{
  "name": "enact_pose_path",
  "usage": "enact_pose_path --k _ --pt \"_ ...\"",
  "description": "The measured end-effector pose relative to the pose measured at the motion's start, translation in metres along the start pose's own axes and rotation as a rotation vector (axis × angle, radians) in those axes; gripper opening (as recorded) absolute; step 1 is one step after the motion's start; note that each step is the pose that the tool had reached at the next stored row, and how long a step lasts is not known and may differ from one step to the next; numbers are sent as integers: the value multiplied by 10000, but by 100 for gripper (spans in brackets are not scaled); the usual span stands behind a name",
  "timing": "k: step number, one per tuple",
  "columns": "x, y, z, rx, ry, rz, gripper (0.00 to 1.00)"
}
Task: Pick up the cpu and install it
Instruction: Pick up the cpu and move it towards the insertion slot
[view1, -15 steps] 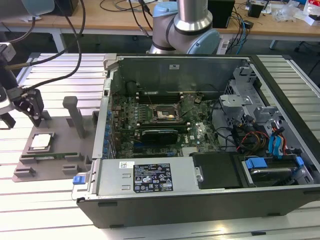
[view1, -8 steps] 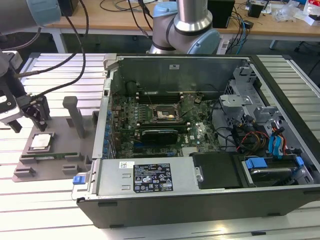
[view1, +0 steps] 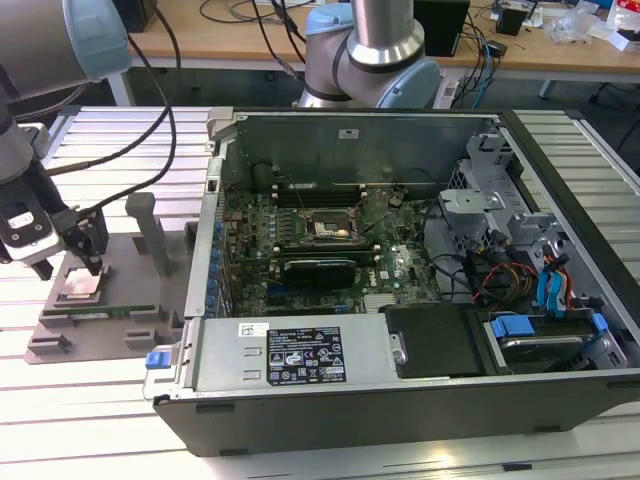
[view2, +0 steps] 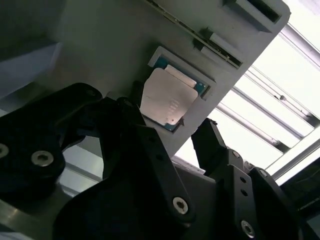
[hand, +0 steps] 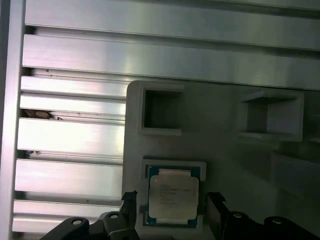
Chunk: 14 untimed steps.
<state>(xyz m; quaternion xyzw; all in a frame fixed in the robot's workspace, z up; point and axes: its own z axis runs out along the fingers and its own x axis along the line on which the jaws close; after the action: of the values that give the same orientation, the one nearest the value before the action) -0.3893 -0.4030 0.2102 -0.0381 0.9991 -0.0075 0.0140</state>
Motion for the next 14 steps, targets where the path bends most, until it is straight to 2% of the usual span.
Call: enact_pose_path --k 4,14 --pt "-44 -2 118 -3 -1 -71 66" --pt "-37 0 222 -5 0 -205 66"
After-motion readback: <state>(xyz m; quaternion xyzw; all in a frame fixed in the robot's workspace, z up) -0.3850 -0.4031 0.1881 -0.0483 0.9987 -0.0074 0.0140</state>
